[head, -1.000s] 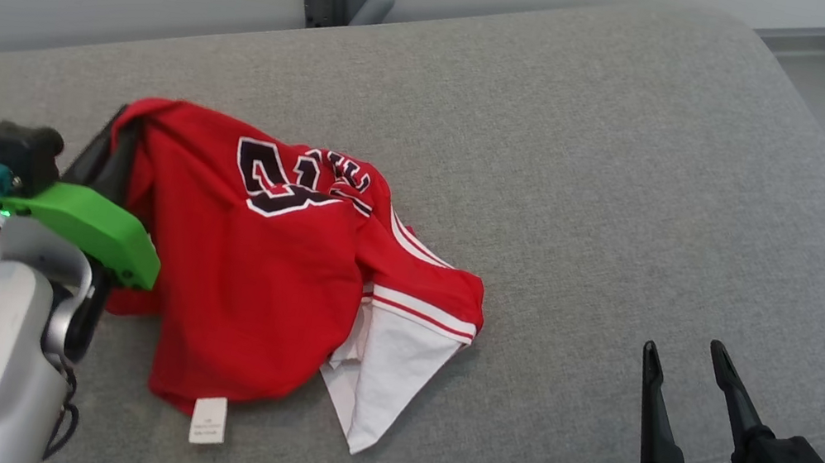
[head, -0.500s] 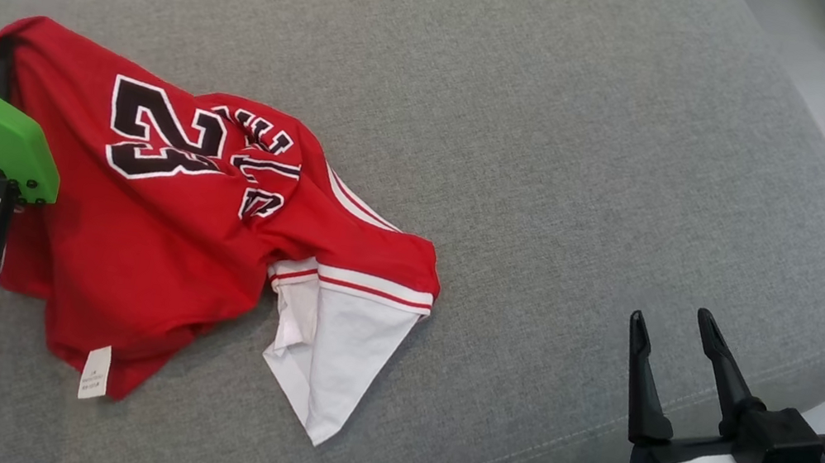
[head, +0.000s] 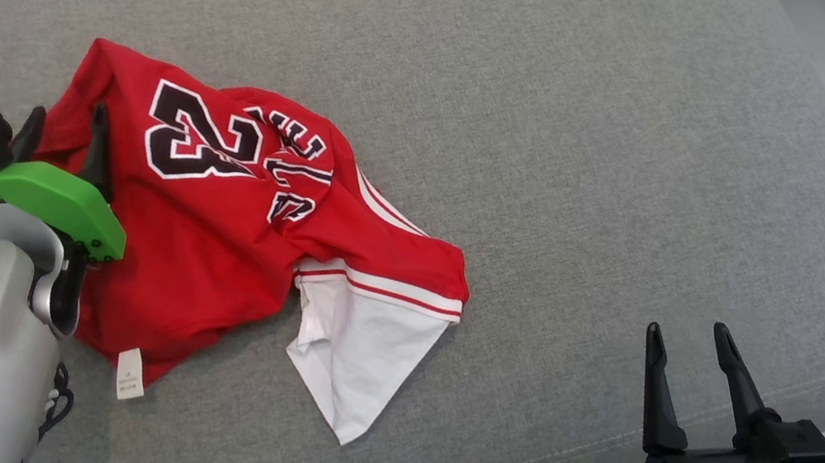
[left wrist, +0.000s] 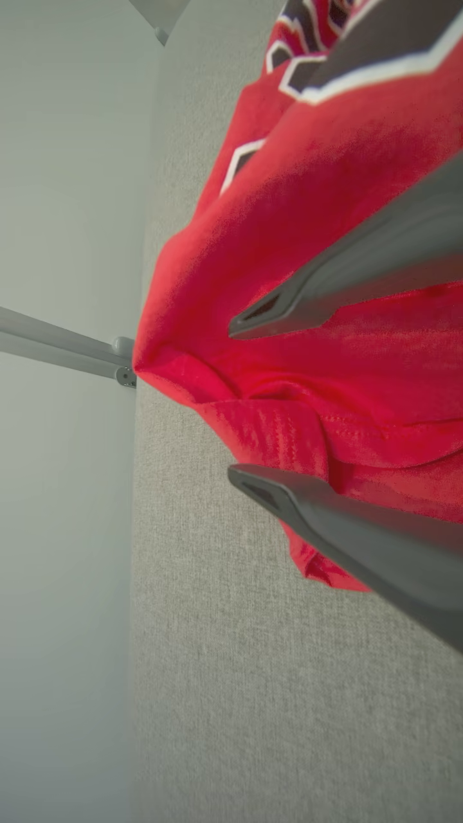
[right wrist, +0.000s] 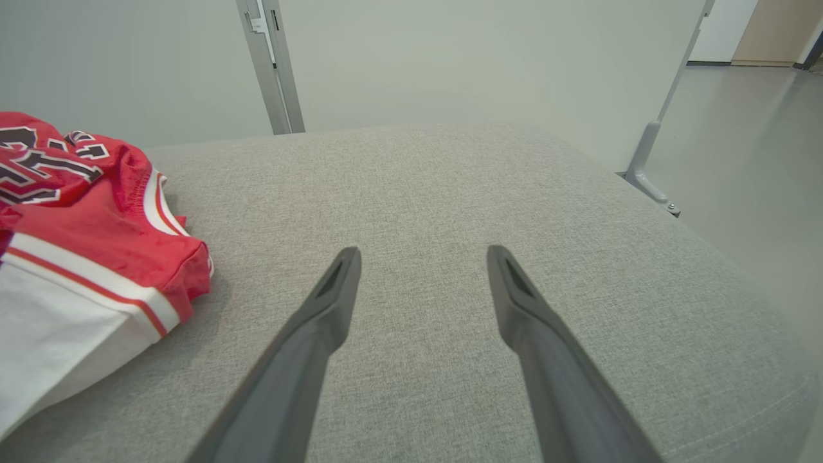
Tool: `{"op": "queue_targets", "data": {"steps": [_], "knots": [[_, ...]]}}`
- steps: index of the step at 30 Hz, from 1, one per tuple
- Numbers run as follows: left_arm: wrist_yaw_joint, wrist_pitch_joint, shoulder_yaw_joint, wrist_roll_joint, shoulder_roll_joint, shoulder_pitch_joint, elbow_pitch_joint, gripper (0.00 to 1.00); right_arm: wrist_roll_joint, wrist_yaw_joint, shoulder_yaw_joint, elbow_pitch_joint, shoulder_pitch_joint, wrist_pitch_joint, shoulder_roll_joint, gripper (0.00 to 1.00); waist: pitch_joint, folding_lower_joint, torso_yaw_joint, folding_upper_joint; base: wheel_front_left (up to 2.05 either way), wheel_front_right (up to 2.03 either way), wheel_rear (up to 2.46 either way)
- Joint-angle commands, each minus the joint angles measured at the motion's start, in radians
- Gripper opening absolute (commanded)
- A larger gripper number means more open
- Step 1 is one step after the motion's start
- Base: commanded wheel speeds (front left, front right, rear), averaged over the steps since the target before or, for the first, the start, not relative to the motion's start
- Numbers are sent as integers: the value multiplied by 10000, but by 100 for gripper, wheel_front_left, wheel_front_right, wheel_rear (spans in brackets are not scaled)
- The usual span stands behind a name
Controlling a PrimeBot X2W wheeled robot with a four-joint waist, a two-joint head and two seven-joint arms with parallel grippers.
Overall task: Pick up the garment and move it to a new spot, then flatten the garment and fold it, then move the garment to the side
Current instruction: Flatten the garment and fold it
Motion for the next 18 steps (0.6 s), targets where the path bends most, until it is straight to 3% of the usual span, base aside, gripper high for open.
{"op": "queue_targets", "data": {"steps": [1, 10, 18], "knots": [[-12, -91, 51, -78, -73, 279, -110, 100, -139, -7, 9, 23, 159, -31, -26, 100, -731, -1, 634, 83, 0, 0, 0], [-121, 270, 88, -575, -425, 2032, -1129, 100, -306, -7, -219, -52, 472, -31, -21, 100, -1298, -1, 1220, 83, 0, 0, 0], [-51, 821, 290, -1195, -561, 3535, -1843, 100, -266, -7, -117, -40, 481, -31, -24, 100, -1236, -1, 1319, 83, 0, 0, 0]]}}
